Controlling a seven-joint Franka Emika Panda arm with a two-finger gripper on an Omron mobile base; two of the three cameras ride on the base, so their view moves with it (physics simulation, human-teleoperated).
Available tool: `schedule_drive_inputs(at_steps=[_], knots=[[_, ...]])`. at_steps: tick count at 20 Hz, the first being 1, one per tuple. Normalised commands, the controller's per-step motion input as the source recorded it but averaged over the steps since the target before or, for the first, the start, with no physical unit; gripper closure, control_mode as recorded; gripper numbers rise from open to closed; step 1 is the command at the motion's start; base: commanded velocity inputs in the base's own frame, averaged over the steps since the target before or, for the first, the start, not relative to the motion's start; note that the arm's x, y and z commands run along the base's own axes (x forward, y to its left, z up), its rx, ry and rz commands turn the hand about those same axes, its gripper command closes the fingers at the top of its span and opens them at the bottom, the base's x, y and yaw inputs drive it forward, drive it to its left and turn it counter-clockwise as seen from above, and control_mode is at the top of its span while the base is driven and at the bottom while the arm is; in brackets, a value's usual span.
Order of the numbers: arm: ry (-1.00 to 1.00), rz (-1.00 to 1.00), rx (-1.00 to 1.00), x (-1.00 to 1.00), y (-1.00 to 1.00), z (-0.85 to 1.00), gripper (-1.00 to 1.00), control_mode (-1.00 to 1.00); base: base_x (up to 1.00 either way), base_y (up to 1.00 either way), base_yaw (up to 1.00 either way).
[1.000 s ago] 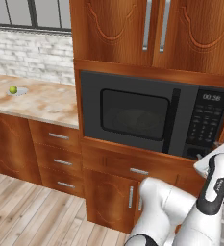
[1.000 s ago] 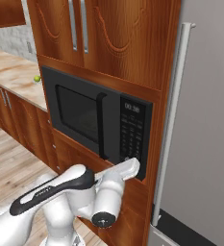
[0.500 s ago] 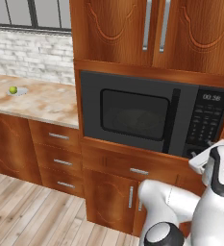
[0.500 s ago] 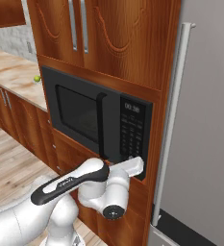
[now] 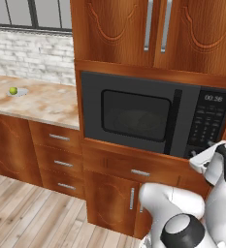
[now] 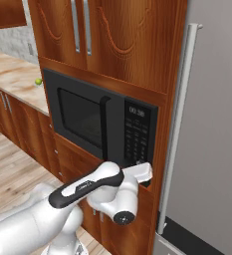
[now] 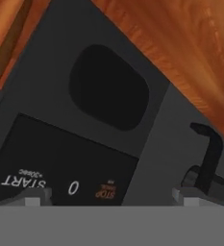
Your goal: Remove the pear from the bowl and place it on the small plate. Then place the bowl with only the fish in the microwave, close the door, and press the start button to microwave the fish.
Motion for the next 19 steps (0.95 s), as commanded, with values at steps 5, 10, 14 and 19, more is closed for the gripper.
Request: schedule_drive_inputs(at_steps=[5,10,14,19], knots=[[-0.01,0.0,0.06,0.21,-0.04,-0.04,-1.0,-1.0,0.0,0.0,0.0],[0.0,0.0,0.06,0.23,-0.07,-0.14,-1.0,-1.0,0.0,0.0,0.0],[-0.01,0.0,0.05,0.23,-0.04,-0.15,-1.0,-1.0,0.0,0.0,0.0],[-0.06,0.0,0.03,0.05,0.0,-0.08,-1.0,-1.0,0.0,0.0,0.0]])
